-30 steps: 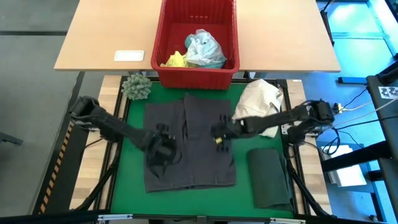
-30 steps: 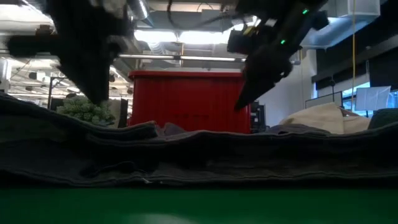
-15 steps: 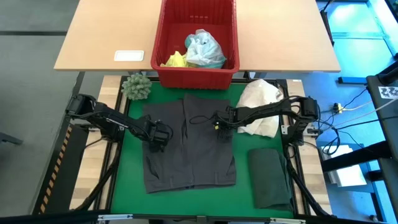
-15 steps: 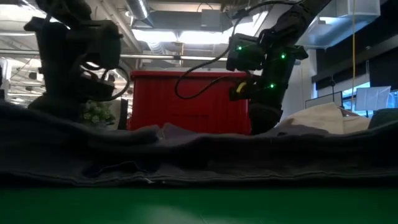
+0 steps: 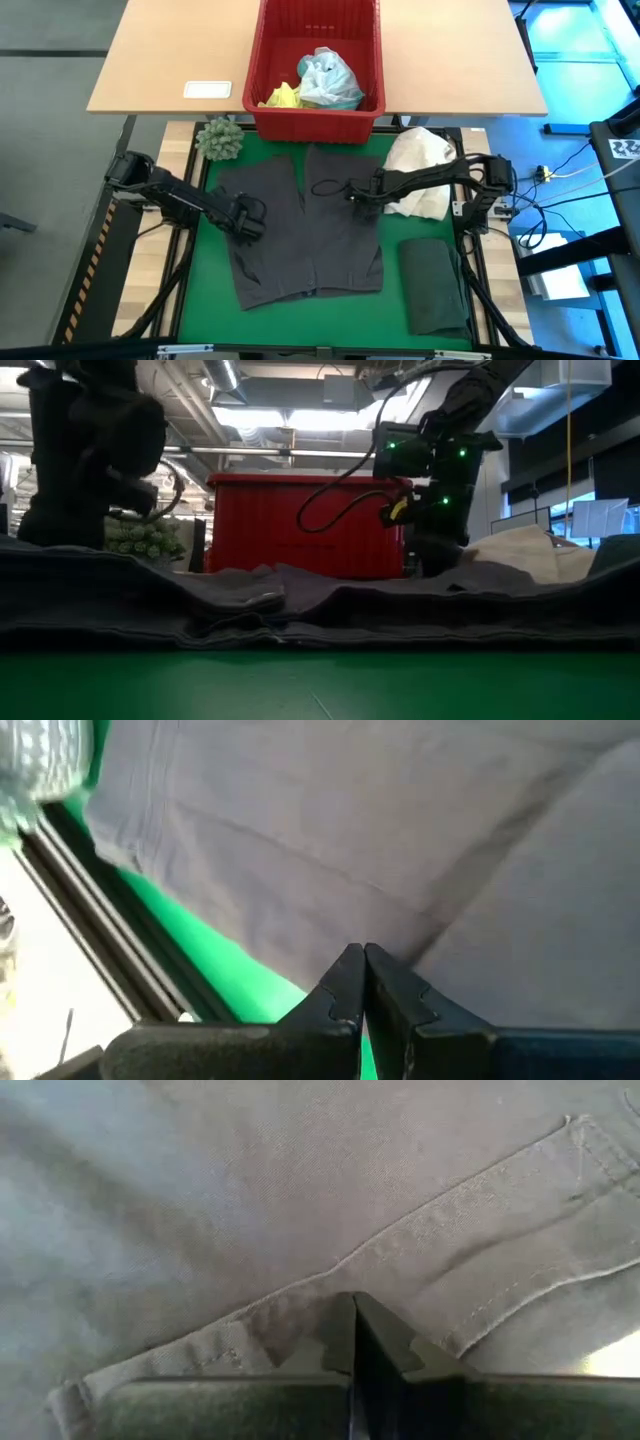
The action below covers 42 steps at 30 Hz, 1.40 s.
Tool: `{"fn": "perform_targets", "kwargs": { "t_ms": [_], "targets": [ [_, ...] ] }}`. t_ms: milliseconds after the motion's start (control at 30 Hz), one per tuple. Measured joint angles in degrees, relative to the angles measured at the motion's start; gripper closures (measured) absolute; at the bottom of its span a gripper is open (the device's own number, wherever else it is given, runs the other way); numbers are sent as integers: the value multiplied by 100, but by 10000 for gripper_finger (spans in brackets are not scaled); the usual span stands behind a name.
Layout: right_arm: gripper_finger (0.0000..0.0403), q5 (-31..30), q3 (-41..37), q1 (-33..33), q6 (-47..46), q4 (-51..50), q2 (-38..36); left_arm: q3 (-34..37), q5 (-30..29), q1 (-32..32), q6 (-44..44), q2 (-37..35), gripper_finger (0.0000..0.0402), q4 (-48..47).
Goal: Fold Laundry from Bin
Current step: Fold the gray short
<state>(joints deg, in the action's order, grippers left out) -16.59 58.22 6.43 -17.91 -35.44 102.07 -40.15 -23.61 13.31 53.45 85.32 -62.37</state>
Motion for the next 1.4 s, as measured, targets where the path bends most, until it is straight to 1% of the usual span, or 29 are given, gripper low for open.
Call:
{"fn": "perform_targets", "kwargs": {
  "t_ms": [67,200,300,433,633,733,867,967,1100,1233,1300,1400],
  "targets": [
    [400,49,-1,-40,-15,76,-121,-220,-189,132,-17,0,400,-19],
    [396,71,203,-135,-15,57,-348,-851,-502,400,-316,0,400,-109],
    [396,101,362,-293,2,97,-547,-1313,-534,671,-785,0,400,-20],
    [396,483,476,-713,165,238,-687,-1643,-524,1191,-1226,-2,400,518],
    [396,1280,480,-1649,210,636,-611,-1567,-102,2003,-1467,26,400,1862],
    [396,1473,477,-2157,167,792,-602,-1483,107,2388,-1453,62,400,2522],
    [395,1470,478,-2803,75,1253,-539,-1422,127,2845,-1328,162,400,3154],
    [395,1377,478,-3173,159,1654,-446,-1409,118,3082,-1327,288,400,3424],
    [395,901,480,-3480,194,2138,-317,-1409,80,3244,-1311,462,400,3830],
    [393,876,478,-3643,302,2190,-182,-1409,185,3349,-1314,663,400,4294],
    [383,906,478,-3736,301,2193,-176,-1409,288,3422,-1310,745,400,4415],
    [354,882,478,-3889,301,2201,-176,-1409,300,3500,-1311,822,400,4415]
  ]
}}
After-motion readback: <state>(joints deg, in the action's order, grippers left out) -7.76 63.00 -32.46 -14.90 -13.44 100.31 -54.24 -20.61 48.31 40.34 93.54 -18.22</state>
